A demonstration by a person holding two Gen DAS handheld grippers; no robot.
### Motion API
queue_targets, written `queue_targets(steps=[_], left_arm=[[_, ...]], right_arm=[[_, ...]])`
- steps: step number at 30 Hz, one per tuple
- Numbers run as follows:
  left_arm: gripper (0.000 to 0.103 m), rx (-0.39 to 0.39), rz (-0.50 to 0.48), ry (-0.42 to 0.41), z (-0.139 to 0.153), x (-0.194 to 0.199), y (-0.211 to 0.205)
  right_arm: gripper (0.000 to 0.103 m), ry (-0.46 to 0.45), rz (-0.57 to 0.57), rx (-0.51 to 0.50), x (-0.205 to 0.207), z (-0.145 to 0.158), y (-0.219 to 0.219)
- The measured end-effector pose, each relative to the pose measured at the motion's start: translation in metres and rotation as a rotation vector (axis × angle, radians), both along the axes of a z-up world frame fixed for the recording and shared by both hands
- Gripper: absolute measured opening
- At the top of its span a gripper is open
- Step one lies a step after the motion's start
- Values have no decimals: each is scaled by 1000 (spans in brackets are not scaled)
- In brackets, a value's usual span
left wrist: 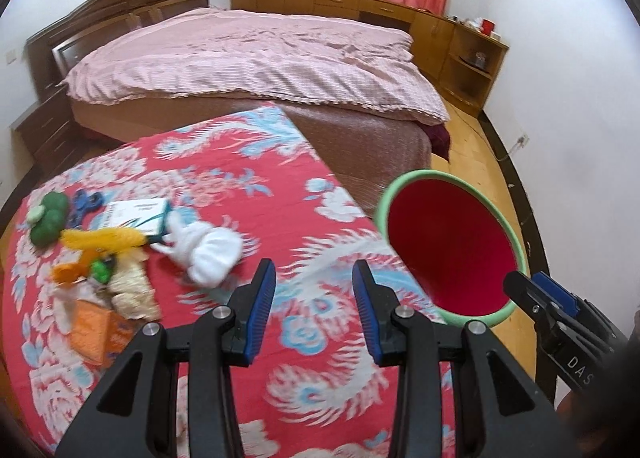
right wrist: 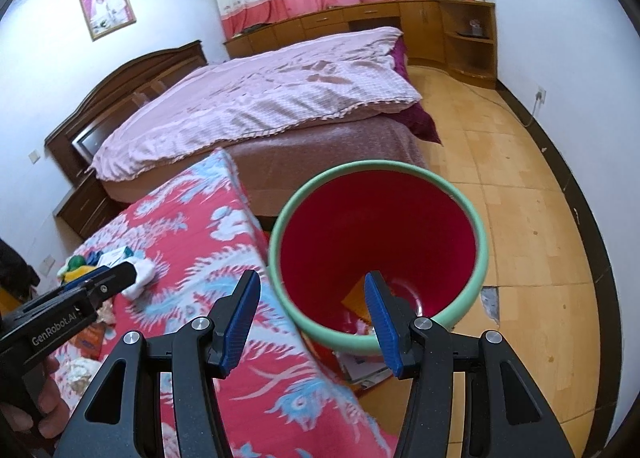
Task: Collect trash
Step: 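Move both open tools back over the table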
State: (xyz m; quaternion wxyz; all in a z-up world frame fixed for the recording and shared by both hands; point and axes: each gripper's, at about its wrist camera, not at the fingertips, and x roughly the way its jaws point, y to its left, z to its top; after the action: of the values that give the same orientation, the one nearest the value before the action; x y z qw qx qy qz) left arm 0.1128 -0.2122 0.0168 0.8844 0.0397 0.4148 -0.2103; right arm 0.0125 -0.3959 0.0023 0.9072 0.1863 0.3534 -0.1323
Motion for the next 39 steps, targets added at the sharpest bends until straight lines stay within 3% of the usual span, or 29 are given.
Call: queue_targets(steps=[9, 13, 23, 35, 39], left_arm=[[40, 11, 108, -22, 5, -2, 58], [40, 15, 154, -20, 4, -1, 81], [42, 32, 262, -9, -7, -1, 134], [48, 31, 307, 72, -38, 3, 157], [53, 55, 324, 52, -41, 7, 161]], right_arm=[[57, 2, 70, -2, 7, 0, 34], [64, 8, 98, -2, 11, -2, 48], [64, 35, 157, 19, 24, -15, 76], [64, 71, 182, 47, 29, -29, 88], [64, 82, 186, 51, 31, -32, 90]])
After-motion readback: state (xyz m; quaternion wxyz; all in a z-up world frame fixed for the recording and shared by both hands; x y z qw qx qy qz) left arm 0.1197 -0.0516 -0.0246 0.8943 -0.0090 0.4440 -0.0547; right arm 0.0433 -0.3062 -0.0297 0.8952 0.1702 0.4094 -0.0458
